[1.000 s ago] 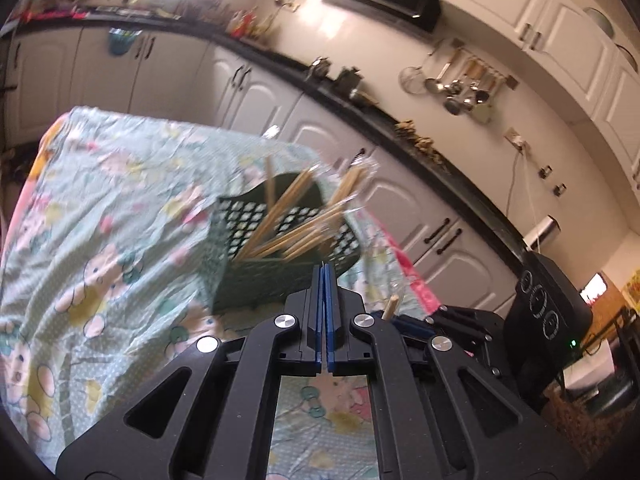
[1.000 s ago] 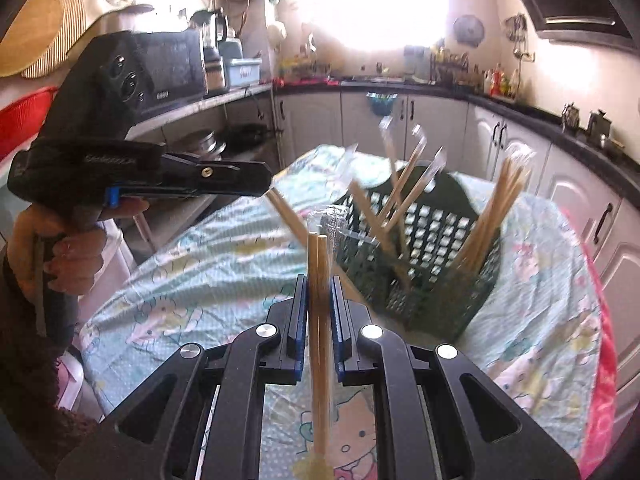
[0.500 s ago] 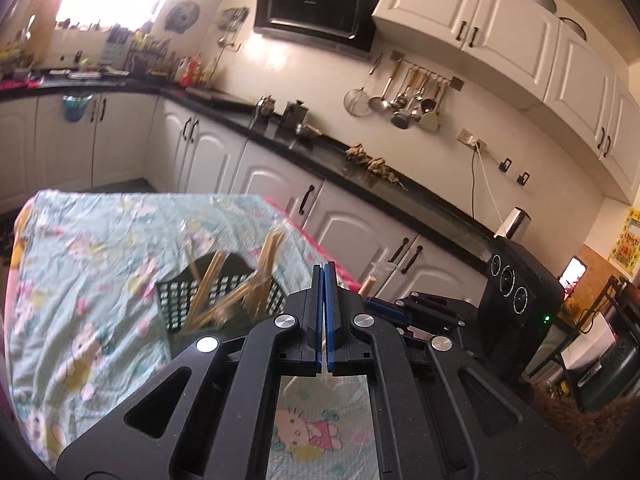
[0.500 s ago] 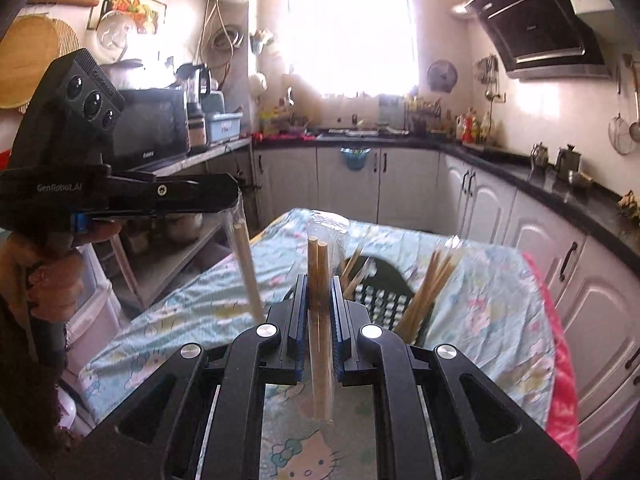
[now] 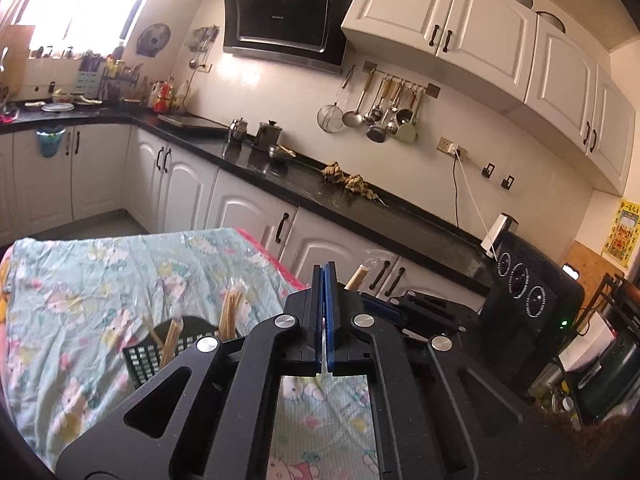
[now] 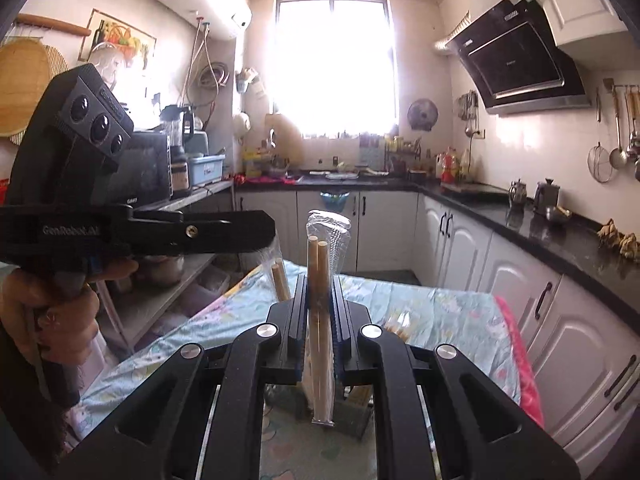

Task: Organize utensils
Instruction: 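Raise the left tool's chopstick over the basket while the right tool carries its own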

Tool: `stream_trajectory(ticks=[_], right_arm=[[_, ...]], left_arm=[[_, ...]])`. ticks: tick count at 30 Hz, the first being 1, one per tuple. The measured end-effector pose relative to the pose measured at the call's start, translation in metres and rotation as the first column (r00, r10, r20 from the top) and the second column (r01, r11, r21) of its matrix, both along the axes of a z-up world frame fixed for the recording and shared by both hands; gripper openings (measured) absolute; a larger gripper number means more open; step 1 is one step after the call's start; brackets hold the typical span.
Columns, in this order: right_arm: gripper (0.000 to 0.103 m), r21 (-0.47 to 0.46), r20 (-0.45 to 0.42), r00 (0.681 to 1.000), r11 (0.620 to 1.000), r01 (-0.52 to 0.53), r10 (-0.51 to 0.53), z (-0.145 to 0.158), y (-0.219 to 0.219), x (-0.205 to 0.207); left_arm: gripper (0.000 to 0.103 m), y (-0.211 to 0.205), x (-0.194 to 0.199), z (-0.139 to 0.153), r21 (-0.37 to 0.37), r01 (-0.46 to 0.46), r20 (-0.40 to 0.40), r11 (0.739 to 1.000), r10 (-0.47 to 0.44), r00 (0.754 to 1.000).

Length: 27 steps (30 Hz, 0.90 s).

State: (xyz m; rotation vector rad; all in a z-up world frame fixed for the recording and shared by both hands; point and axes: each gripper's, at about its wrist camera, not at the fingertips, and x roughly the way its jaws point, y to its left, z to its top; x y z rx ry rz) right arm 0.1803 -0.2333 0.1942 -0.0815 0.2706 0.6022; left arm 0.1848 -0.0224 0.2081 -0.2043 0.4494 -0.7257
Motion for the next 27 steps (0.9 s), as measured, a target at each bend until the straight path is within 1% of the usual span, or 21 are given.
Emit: stream_trajectory(ticks=[4, 10, 16, 19, 27], right_arm=[[0.011, 0.011, 0.022, 1.0, 1.0, 0.008, -0.008, 0.009, -0.004, 0.008], [0.011, 0.052, 0.025, 1.0, 0.999, 0.009, -0.011, 0.024, -0.011, 0.023], [0.011, 0.064, 0.056, 0.998, 0.998, 0.018, -0.022, 0.036, -0.011, 0.03], [0.011, 0.066, 0.065, 0.998, 0.998, 0.023, -0.028, 0.037, -0.011, 0.033], [0.011, 0.087, 0.056, 0.997, 0.995, 0.041, -0.046, 0.031, -0.012, 0.04]], left_arm=[[0.0, 0.001, 0.011, 0.008, -0.008, -0.019, 0.004, 1.0, 0.019, 1.0], [0.0, 0.005, 0.028, 0.011, -0.02, -0.046, -0.007, 0.999, 0.046, 0.999], [0.0, 0.0, 0.039, 0.017, -0.016, -0.059, 0.006, 0.998, 0.059, 0.998], [0.0, -0.001, 0.043, 0.017, -0.014, -0.061, 0.008, 0.998, 0.061, 0.998], [0.0, -0.004, 0.052, 0.012, -0.002, -0.081, 0.015, 0.997, 0.081, 0.997]])
